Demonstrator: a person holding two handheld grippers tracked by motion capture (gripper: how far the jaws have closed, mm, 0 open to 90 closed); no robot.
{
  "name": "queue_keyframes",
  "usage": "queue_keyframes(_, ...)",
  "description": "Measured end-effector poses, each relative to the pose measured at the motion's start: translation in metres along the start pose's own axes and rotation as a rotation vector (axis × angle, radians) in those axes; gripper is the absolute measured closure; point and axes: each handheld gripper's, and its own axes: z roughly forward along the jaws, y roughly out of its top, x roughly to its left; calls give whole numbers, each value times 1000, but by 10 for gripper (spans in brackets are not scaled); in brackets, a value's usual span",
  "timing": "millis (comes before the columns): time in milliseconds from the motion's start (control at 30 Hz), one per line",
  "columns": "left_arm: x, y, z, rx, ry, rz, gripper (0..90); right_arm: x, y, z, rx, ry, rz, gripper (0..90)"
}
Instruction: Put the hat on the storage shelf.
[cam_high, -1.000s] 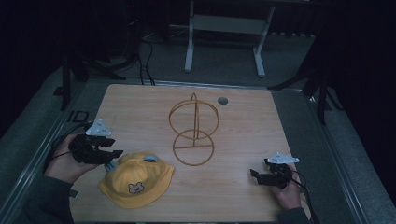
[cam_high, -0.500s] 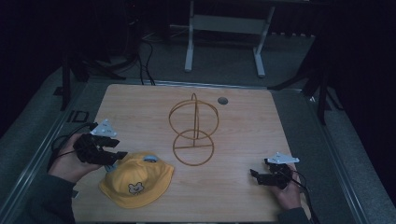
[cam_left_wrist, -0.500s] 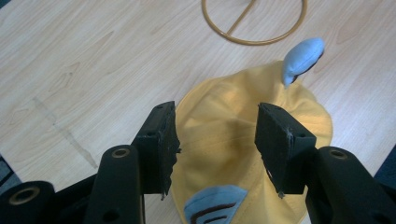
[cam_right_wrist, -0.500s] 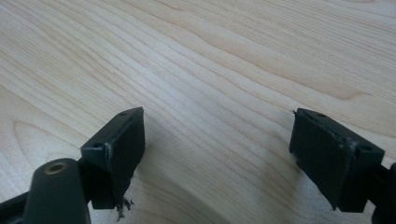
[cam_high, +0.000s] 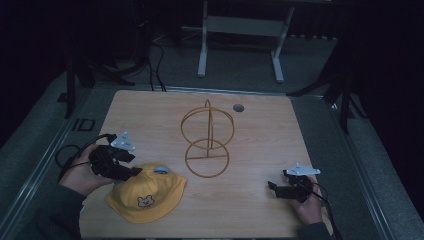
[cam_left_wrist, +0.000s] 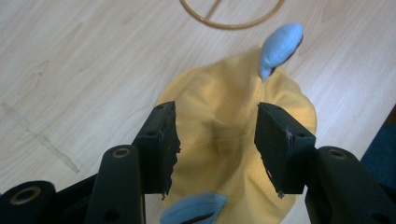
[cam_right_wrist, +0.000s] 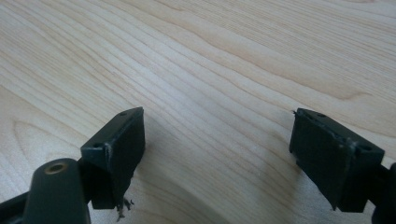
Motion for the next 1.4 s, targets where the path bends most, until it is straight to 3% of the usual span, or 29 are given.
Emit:
queue_keyframes(267, -5, 3, 12, 61, -39, 42, 509, 0, 0, 0, 0, 0, 0, 181)
queue_keyframes(800, -7, 4, 31, 143, -86, 73, 577, 0, 0, 0, 0, 0, 1, 181)
queue_keyframes(1233, -10, 2, 33, 156, -83, 113, 791, 0, 0, 0, 1, 0, -1, 181)
queue_keyframes(1400, -10, 2, 31, 152, -95, 113, 823, 0, 0, 0, 0, -1, -3, 181)
